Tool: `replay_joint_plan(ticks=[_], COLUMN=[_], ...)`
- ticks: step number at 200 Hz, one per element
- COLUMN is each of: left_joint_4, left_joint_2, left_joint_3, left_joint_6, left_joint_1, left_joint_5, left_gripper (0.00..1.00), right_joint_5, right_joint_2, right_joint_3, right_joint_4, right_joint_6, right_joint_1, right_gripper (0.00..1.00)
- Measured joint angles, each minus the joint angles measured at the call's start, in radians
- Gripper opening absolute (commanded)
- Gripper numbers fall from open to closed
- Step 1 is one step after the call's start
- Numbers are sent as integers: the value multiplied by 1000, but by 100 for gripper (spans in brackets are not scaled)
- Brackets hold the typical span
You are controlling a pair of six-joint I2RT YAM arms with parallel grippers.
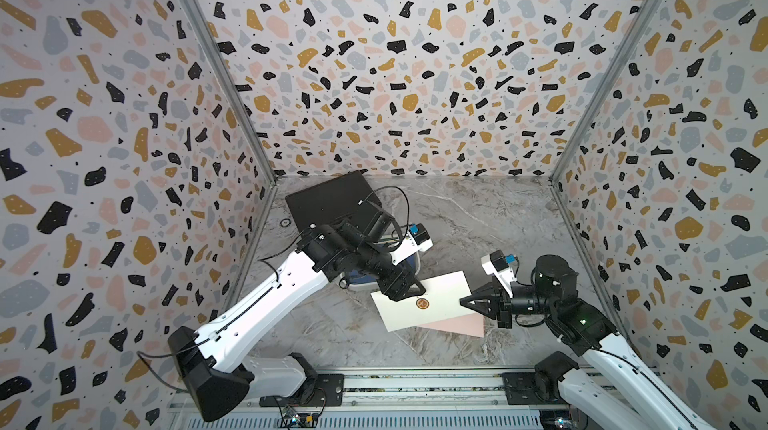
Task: Put the sealed envelopes into the storage box
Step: Pick up the envelope from the center of the board, then place the envelope in the storage box.
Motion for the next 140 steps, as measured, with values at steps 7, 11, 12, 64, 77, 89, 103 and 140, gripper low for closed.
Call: replay_joint_plan(ticks=[7, 11, 12, 64, 77, 89, 103, 140], left_joint_4=[-4, -7, -7, -26, -29, -34, -40, -133], left_joint_2=[0, 0, 0, 17, 27, 35, 42, 102], left_joint_3=[-10, -16, -17, -27, -22, -11, 4, 137], left_joint_6=[5, 7, 7, 30, 32, 34, 48, 153], left_joint_1=[0, 0, 0, 0, 0, 0, 1, 19], left_joint_5=[17, 24, 26, 77, 74, 54, 13, -215], left_gripper=[55, 52, 51, 0, 0, 0, 0, 0], right_joint_5=[0, -1, -1, 3, 22, 63, 138, 349], right_joint_2=[0, 0, 0, 0, 0, -2, -8, -31], right_joint_3=[0, -1, -1, -5, -8, -8, -9, -22], right_joint_4=[2, 2, 2, 2, -6, -22, -60, -163], right_joint_6=[-1, -2, -2, -4, -4, -11, -24, -53], right_joint_1=[0, 0, 0, 3, 3, 3, 4, 4], right_gripper=[0, 0, 0, 6, 34, 43, 45, 46])
